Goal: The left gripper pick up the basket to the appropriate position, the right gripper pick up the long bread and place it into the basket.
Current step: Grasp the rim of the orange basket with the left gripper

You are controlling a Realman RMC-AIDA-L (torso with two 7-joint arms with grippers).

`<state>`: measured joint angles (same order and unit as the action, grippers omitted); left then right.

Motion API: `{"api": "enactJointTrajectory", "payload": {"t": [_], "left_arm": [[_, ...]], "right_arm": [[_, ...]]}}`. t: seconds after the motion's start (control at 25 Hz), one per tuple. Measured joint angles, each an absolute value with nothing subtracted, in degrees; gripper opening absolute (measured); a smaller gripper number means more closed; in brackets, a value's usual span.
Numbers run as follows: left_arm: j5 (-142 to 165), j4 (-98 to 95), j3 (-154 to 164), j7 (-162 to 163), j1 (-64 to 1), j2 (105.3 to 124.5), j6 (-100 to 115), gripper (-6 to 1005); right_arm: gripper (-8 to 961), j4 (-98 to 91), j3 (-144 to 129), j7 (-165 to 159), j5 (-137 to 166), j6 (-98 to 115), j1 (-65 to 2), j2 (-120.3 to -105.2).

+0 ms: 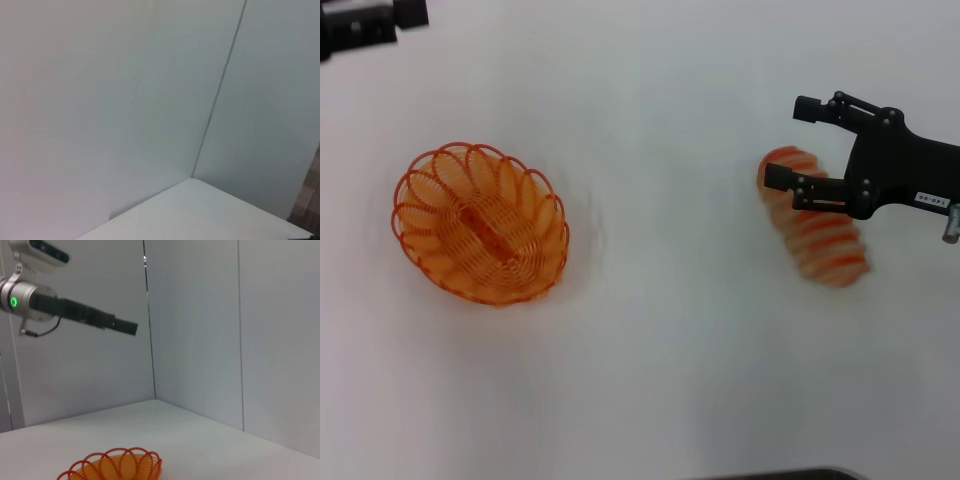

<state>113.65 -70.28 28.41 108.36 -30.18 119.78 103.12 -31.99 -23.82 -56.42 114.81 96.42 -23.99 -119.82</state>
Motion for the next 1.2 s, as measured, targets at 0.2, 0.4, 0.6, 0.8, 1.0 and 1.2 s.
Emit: {"api": "enactJointTrajectory", "payload": {"t": [0.2,0.4,0.6,0.8,1.0,1.2], "left_arm": [[113.9,-76.6,29.8,115.7,-32.7,118.44,103.1,717],[118.9,-81.5,33.4,123.5,-35.5,116.26,102.7,716],[130.9,-84.8,37.7,130.3,-39.9,115.01,102.6,715],[143.7,-84.9,45.2,135.7,-43.9,114.57,103.5,717],[154.3,-81.3,50.3,137.5,-46.8,115.91,103.7,717],[161.7,-77.9,52.4,138.5,-49.3,117.21,103.3,716]], "right_arm": [[942,-32.0,-23.8,-56.4,114.8,96.4,-24.1,-119.79],[942,-32.0,-23.8,-56.4,114.8,96.4,-24.1,-119.79],[942,-32.2,-24.0,-56.4,114.8,96.4,-24.1,-119.79],[942,-32.2,-24.2,-56.4,114.8,96.4,-24.2,-119.80],[942,-32.0,-24.3,-55.8,114.8,96.1,-24.2,-119.83],[942,-31.9,-24.4,-55.7,114.8,96.0,-24.2,-119.88]]}}
